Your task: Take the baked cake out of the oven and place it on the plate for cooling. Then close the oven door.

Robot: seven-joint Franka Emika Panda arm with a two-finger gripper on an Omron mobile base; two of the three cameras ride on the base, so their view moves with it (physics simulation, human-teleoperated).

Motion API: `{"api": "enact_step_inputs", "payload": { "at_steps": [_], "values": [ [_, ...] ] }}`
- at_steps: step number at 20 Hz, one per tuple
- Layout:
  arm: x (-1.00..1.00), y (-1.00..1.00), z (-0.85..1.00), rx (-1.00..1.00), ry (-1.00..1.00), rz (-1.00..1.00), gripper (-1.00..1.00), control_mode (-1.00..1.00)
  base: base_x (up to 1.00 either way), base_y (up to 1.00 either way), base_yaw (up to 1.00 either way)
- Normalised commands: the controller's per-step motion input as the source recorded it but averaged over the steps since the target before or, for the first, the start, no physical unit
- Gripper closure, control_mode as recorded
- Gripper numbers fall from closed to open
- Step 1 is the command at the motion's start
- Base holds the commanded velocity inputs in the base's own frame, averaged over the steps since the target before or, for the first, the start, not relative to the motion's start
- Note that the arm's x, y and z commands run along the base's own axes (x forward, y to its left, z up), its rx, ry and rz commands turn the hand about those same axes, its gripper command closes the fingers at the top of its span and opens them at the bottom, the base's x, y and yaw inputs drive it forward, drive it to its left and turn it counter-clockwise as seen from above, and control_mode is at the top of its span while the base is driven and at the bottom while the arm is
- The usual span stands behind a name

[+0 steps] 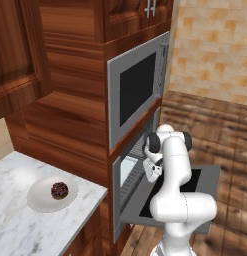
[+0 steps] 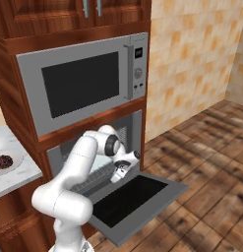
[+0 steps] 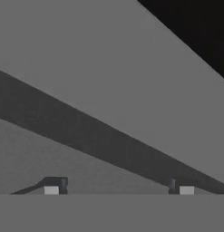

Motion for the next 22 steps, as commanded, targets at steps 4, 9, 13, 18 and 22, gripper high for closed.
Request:
{"api": "enact_step_inputs", "payload": {
  "at_steps": [4, 9, 13, 18, 22],
  "values": [
    [-0.09, 0.14, -0.12, 0.03, -0.39, 0.0, -1.0, -1.0, 0.0, 0.0, 0.0],
    [-0.17, 0.07, 0.44, 0.01, -0.3, -0.01, -1.0, -1.0, 0.0, 0.0, 0.0],
    [-0.66, -0.23, 1.0, 0.0, -0.05, 0.0, -1.0, -1.0, 0.0, 0.0, 0.0],
    [-0.95, -0.67, 1.0, -0.01, -0.01, 0.02, -1.0, -1.0, 0.0, 0.0, 0.0],
    [-0.72, -0.95, 1.0, -0.03, -0.18, 0.08, -1.0, -1.0, 0.0, 0.0, 0.0]
  ]
}}
